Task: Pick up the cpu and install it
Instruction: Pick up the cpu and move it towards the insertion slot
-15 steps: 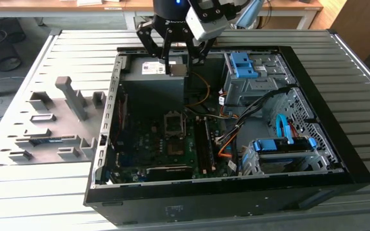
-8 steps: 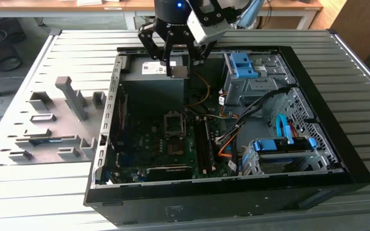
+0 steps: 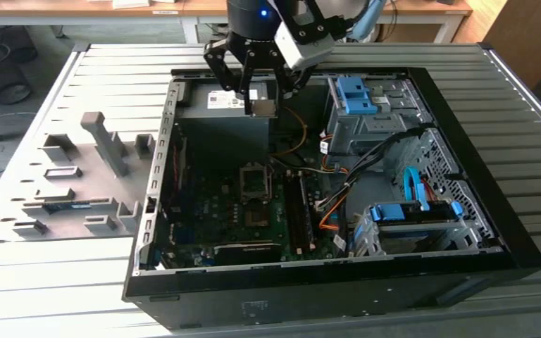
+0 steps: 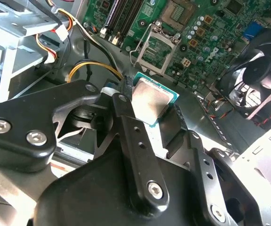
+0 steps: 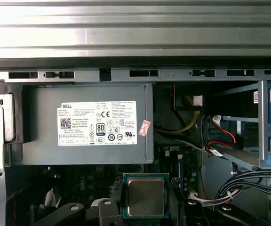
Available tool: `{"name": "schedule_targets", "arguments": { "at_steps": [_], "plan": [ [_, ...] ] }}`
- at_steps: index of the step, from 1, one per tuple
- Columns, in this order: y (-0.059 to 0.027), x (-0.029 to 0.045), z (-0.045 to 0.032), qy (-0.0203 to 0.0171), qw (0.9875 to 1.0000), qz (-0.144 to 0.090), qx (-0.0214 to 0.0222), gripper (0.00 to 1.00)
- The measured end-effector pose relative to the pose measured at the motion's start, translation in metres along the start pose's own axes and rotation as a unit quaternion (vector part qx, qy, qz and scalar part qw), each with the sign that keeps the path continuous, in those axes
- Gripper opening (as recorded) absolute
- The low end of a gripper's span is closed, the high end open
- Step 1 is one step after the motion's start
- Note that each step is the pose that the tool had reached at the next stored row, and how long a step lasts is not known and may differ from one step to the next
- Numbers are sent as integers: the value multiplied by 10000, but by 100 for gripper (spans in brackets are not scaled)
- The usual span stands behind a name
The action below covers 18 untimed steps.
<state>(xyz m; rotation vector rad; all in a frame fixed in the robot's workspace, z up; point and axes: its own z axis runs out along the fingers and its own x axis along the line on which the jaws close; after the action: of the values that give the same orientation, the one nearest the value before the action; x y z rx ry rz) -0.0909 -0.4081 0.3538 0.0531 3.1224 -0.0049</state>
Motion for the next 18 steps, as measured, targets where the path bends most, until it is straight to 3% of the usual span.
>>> {"name": "schedule_targets", "arguments": {
  "at_steps": [18],
  "plan": [
    [-5, -36, 112, 0, 10000, 0, 0, 47]
  ]
}}
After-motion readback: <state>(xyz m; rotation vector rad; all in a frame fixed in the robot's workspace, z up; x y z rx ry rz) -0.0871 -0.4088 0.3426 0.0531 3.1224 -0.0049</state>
